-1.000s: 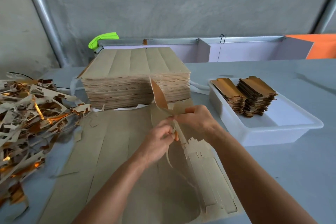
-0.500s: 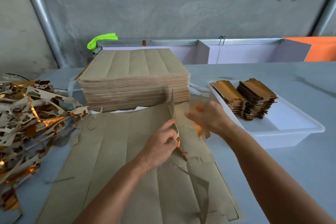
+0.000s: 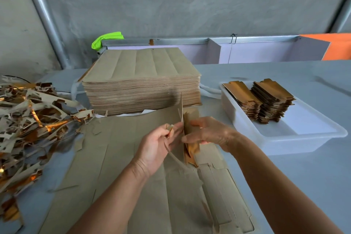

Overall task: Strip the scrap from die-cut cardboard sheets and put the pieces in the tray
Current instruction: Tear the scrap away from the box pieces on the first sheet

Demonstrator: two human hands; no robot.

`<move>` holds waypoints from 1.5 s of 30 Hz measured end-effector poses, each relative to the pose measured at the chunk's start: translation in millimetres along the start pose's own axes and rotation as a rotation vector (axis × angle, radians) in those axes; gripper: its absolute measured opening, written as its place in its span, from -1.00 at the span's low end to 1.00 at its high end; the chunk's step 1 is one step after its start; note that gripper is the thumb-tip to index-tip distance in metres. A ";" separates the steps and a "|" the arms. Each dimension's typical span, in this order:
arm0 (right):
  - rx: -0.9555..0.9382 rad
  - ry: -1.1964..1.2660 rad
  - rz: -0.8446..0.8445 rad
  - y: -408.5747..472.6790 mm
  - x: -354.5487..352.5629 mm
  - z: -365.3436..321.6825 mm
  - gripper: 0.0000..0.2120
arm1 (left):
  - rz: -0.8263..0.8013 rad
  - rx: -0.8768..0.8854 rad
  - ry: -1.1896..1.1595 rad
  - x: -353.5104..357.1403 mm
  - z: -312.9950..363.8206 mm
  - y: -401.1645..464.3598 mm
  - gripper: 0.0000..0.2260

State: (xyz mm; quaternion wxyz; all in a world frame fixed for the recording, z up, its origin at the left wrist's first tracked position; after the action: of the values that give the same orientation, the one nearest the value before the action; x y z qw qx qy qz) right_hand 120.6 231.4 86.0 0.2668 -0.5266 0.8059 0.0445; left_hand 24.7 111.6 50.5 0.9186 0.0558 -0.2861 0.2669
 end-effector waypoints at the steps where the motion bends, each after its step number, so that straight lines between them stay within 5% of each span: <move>1: -0.005 -0.037 0.006 2.2 3.4 -1.5 -0.75 | -0.019 0.000 0.011 2.1 -1.0 0.7 -0.71; 6: 0.079 -0.347 0.266 23.5 20.2 2.1 -0.94 | -0.049 -0.010 0.044 14.7 -1.3 3.7 -0.84; 9: 0.164 -0.297 0.501 28.7 13.5 9.5 -0.78 | 0.082 0.024 0.081 11.8 2.9 6.8 -0.72; 14: 0.247 -0.189 0.487 24.3 -1.5 22.2 -0.74 | 0.377 0.108 -0.116 -6.4 18.2 23.3 -0.73; 23: 0.180 -0.010 0.515 14.2 2.7 28.1 -0.81 | 0.646 0.096 0.837 -8.1 4.8 47.6 -0.64; 28: 0.113 -0.063 0.666 4.7 -15.5 30.9 -0.75 | 0.588 0.185 1.077 -18.8 7.1 51.4 -0.73; 32: 0.049 -0.099 0.854 -2.3 -30.8 32.3 -0.68 | 0.499 0.313 1.028 -23.6 13.9 47.6 -0.79; 34: -0.044 -0.117 0.905 -2.0 -31.4 26.8 -0.49 | 0.409 0.334 0.932 -22.7 18.5 47.0 -0.89; 36: -0.121 -0.223 0.901 3.2 -29.8 18.2 -0.39 | 0.327 0.331 0.820 -19.4 21.5 48.4 -0.92; 40: -0.245 -0.551 0.781 25.6 -16.7 -2.9 -0.57 | 0.281 0.242 0.655 -11.2 20.4 51.9 -0.87; 45: -0.317 -0.591 0.424 51.4 14.5 -9.3 -0.63 | 0.284 0.191 0.689 -6.6 13.4 59.1 -0.80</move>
State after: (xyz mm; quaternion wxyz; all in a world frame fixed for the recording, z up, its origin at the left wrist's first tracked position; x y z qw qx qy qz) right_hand 67.8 238.8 76.3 0.3878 -0.3474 0.7684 0.3721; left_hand -17.3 155.5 55.0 0.9054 0.0080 0.0604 0.4201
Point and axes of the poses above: each hand's wrist, its own y-axis towards the middle knuckle, its own x-axis out of the palm, z = x × y, the point moved 2 cm from there along y, towards the middle knuckle, and after that the axes turned 2 degrees about z, right-handed, at the moved point
